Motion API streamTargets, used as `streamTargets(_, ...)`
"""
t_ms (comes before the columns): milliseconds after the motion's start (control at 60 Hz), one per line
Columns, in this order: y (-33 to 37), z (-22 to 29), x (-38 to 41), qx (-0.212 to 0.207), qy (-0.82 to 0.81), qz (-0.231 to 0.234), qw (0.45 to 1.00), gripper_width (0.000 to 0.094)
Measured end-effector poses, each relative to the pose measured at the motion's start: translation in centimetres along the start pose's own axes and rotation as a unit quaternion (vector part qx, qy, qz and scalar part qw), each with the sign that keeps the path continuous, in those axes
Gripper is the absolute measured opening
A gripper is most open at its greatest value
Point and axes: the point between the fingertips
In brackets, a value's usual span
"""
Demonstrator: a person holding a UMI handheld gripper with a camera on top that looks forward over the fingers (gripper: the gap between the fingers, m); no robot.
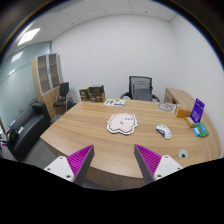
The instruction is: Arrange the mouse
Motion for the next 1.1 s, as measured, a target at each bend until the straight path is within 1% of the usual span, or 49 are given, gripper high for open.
streamTargets(100,-0.7,-2.0,-3.5,0.015,-0.005,-0.042,0.999,0.0846)
streamTargets(267,-3.8,-5.1,-10.2,0.029,-0.031,-0.085,0.995,0.0847)
streamTargets(433,-10.8,-6.4,-19.6,0.025,-0.042,-0.113,0.992,0.0846)
streamTargets(483,-13.5,-6.7,-22.3,0.022,-0.048,-0.115,0.992,0.0836)
streamTargets(533,-15.9,-7.7,-24.6,0.036,-0.055,-0.114,0.991,0.0832)
streamTargets(633,-20.0,-8.5,-28.3,0.045,-0.048,-0.107,0.992,0.0834)
streamTargets(683,-22.1,-9.0,-29.6,0.048,-0.043,-0.096,0.993,0.0832)
streamTargets(767,-24.4,-9.7,-30.9,0.06,-0.039,-0.087,0.994,0.0833)
streamTargets(917,-27.8,-9.4,-32.0,0.055,-0.057,-0.064,0.995,0.0843)
streamTargets(950,-28.3,-8.9,-32.5,0.048,-0.051,-0.067,0.995,0.0844)
streamTargets(1050,-29.9,-8.4,-33.7,0.049,-0.038,-0.075,0.995,0.0837)
streamTargets(1100,-30.7,-8.0,-34.1,0.048,-0.037,-0.078,0.995,0.0813)
Point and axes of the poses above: the point between the fingertips, and its own axes, seen from behind it with the camera up: x to the left, z up, y backward, against the way the camera looks, and after that the axes turned 10 degrees about y, right-handed
